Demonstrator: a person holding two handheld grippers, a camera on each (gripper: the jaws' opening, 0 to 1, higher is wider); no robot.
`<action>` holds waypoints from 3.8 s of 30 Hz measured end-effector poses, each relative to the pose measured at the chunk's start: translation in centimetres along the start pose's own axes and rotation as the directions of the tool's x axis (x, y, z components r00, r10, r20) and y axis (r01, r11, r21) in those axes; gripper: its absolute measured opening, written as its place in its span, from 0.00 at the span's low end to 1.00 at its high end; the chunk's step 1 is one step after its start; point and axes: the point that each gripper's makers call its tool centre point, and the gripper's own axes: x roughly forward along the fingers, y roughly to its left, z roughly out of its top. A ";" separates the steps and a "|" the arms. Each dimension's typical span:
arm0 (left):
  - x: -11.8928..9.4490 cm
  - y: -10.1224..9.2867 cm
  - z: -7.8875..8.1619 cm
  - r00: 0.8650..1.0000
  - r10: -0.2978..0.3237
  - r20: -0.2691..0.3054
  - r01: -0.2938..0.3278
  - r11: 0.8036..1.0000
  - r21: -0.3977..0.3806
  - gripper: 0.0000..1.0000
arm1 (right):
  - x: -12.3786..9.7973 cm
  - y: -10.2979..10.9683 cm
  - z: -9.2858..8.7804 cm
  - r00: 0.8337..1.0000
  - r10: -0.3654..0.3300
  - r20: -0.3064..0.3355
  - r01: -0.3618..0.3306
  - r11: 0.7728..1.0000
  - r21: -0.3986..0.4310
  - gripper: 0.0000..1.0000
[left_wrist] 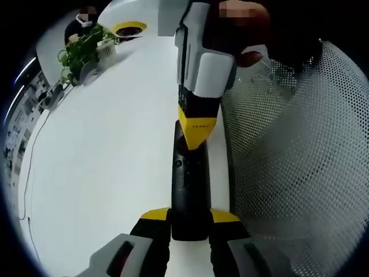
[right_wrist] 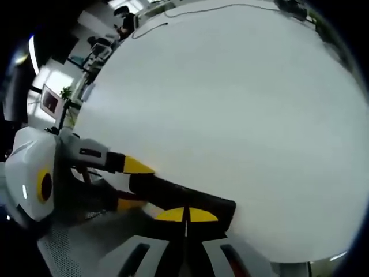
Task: Press the specified remote control buttons in sequence, fully releasing each button before pressing the next.
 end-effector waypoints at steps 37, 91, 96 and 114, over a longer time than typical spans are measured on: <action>0.0 0.0 0.0 1.000 -0.001 -0.005 0.001 1.000 0.004 0.25 | 0.7 0.6 0.3 1.000 0.006 0.006 -0.006 1.000 -0.024 0.00; 0.0 -0.1 0.0 1.000 0.001 0.005 -0.001 1.000 -0.001 0.25 | 0.0 -0.2 -1.0 0.998 -0.026 -0.059 0.028 0.999 0.024 0.00; 0.0 -0.1 0.0 1.000 0.000 0.006 0.000 1.000 -0.001 0.25 | -0.3 -0.1 -0.3 1.000 -0.011 -0.023 0.012 0.999 0.039 0.00; 0.0 0.0 0.0 1.000 0.000 0.008 0.000 1.000 -0.006 0.25 | 0.2 -0.3 0.0 0.999 -0.033 -0.015 0.033 0.999 0.020 0.00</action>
